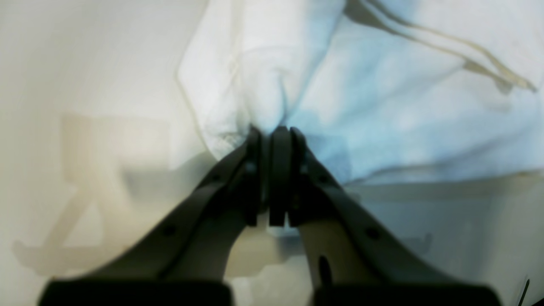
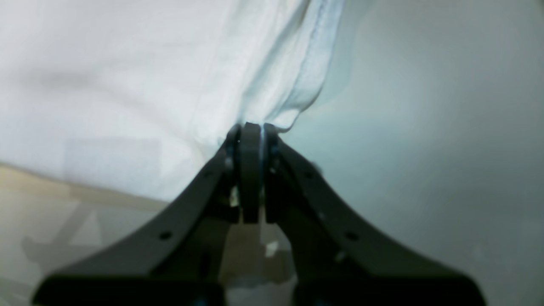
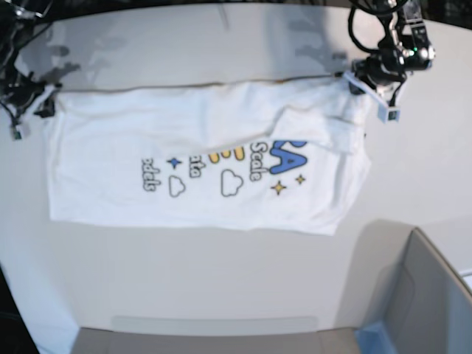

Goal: Layout the t-shirt on the table in an organized manner, then fold the t-shirt properly
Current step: 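Pull the shirt edge outward with both grippers to straighten it, then release the shirt edge with both grippers and reposition them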

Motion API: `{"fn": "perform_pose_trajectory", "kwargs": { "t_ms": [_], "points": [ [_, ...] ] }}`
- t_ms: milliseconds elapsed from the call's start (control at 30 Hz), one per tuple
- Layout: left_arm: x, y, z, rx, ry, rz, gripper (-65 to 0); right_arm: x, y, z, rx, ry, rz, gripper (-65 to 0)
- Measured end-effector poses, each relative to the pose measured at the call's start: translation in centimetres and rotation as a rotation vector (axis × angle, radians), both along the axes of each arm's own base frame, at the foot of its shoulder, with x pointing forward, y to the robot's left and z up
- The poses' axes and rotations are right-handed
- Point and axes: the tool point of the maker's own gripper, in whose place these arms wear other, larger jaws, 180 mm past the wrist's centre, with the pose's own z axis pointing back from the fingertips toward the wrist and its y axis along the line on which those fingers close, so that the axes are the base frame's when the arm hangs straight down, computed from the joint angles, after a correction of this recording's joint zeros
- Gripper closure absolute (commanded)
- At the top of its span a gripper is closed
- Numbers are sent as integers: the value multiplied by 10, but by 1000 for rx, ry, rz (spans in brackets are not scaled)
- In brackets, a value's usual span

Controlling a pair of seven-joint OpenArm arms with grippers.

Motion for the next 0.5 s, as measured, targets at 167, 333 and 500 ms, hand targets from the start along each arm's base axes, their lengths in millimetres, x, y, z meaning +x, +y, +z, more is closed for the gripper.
{"fn": "perform_pose_trajectory", "kwargs": {
  "t_ms": [167, 333, 500],
  "points": [
    [-6, 1, -1, 3, 3, -4, 0, -12, -15, 0, -21, 17, -40, 0],
    [-24, 0, -7, -1, 48, -9, 0, -14, -16, 1, -23, 18, -41, 0],
    [-33, -2, -4, 4, 51, -16, 0, -19, -17, 0, -24, 22, -40, 0]
  ]
}}
